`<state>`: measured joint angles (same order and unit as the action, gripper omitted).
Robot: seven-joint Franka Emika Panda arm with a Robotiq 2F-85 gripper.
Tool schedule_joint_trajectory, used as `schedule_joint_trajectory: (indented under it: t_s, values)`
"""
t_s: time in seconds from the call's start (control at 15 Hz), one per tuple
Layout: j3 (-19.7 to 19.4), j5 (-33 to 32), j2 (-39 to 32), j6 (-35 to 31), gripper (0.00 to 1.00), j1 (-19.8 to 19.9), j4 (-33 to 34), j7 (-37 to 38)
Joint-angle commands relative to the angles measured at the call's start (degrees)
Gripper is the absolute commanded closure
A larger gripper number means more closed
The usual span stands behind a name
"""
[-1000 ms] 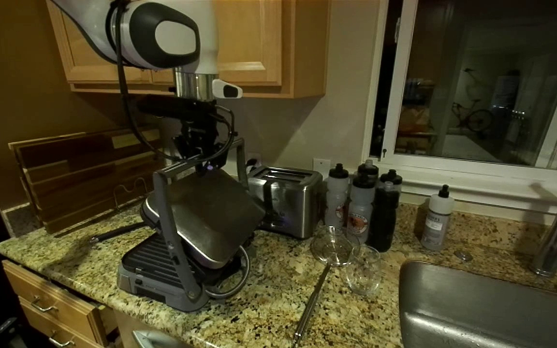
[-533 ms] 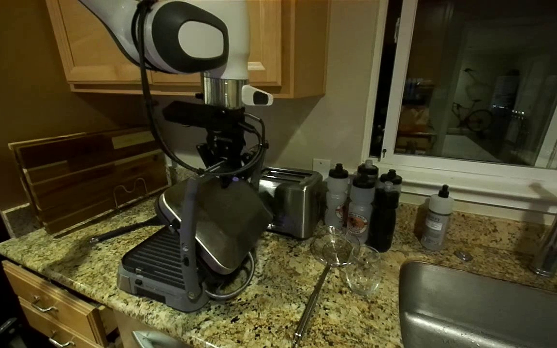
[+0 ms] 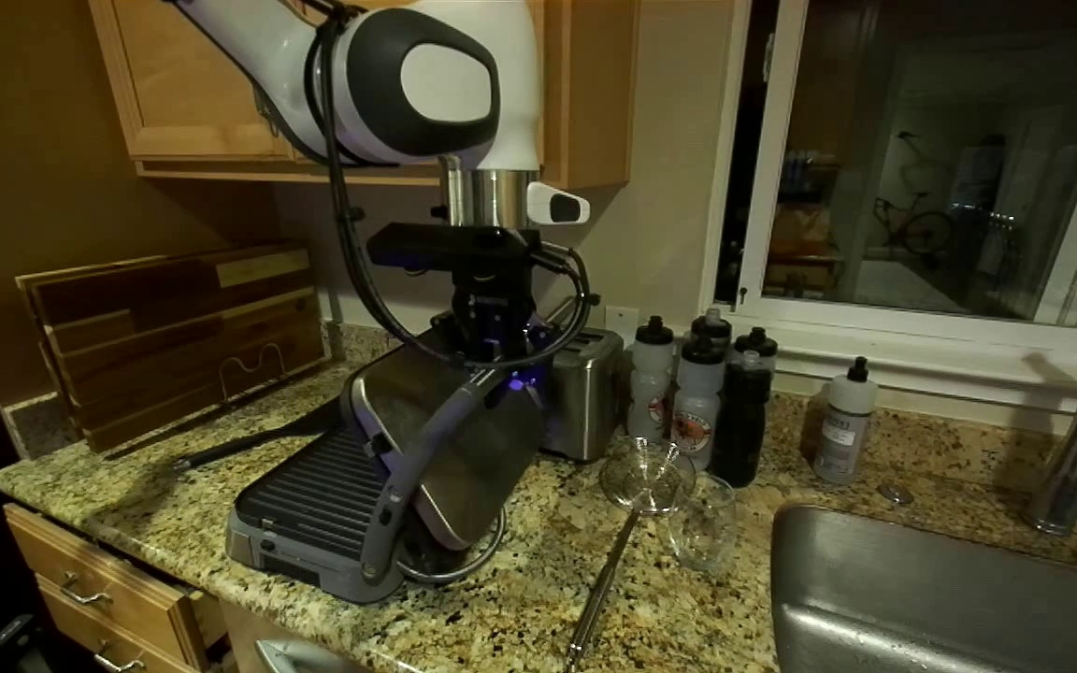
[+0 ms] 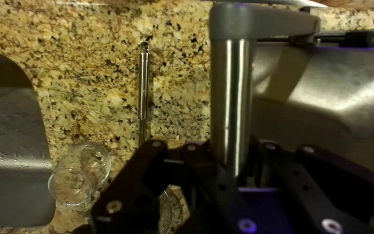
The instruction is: Open the sandwich maker
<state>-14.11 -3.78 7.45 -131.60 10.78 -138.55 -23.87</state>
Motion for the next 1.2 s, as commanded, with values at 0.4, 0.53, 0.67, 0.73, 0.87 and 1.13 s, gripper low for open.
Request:
schedule_joint_trajectory:
  t_s: [0.4,0.53,0.67,0.73,0.87,1.13]
  values:
    - [0.48,-7.40,-2.37,-0.87,0.61,0.61,1.05,-0.83]
    - [0.60,-8.61,-1.72,-1.02,0.49,0.61,0.89,-0.89]
    - [0.65,-10.16,-1.33,-1.12,0.36,0.66,1.14,-1.00]
    - [0.68,-10.87,-0.68,-1.28,0.30,0.65,1.10,-1.21]
    - [0.72,-11.58,0.34,-1.54,0.16,0.59,1.38,-1.67]
    - [1.18,-10.96,2.56,-2.08,0.00,0.15,1.56,-3.02]
